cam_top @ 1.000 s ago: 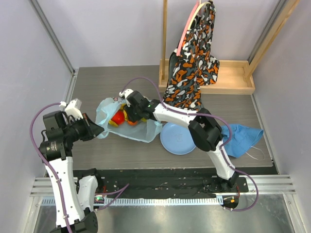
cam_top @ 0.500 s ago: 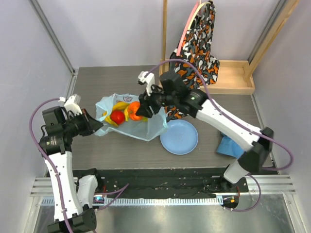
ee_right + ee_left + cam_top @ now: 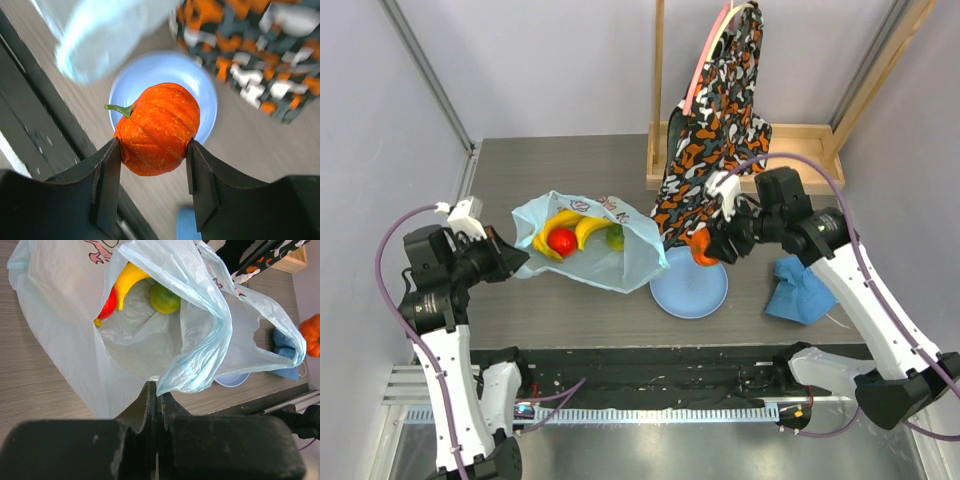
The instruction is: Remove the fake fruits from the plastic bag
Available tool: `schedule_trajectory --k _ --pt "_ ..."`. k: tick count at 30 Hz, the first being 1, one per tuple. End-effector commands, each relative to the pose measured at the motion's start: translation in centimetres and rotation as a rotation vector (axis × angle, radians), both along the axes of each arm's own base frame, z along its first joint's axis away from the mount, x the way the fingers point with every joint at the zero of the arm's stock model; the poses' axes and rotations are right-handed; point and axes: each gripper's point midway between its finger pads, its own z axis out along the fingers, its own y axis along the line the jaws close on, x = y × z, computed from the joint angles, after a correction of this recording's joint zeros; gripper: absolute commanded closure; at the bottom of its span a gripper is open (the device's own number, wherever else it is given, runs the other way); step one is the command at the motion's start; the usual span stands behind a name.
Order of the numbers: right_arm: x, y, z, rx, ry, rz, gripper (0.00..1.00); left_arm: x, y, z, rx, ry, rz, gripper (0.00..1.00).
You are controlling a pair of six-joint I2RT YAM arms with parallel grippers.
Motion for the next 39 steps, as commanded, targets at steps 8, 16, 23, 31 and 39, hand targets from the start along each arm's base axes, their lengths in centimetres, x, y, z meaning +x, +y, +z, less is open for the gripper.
schedule_trajectory --k 8,16,23,31,39 --pt "1.6 -3.8 -13.0 -0.162 0.234 0.093 0.8 1.2 0.8 1.1 0.041 -0.025 0.001 1.0" --pt "2.9 -3.0 -15.6 -0.104 0.31 0.155 0.73 1.0 1.5 -0.4 0.063 0.011 0.022 1.0" --pt "3.4 -2.8 -18.1 -0.102 0.378 0.166 0.66 1.1 1.7 -0.3 0.048 0.015 0.028 1.0" --pt "3.4 -5.1 -19.8 -0.236 0.331 0.147 0.35 1.4 1.7 -0.5 0.041 0.021 0.022 1.0" --pt "3.5 -5.6 -15.2 -0.234 0.223 0.1 0.17 1.3 1.6 -0.2 0.053 -0.002 0.02 1.0"
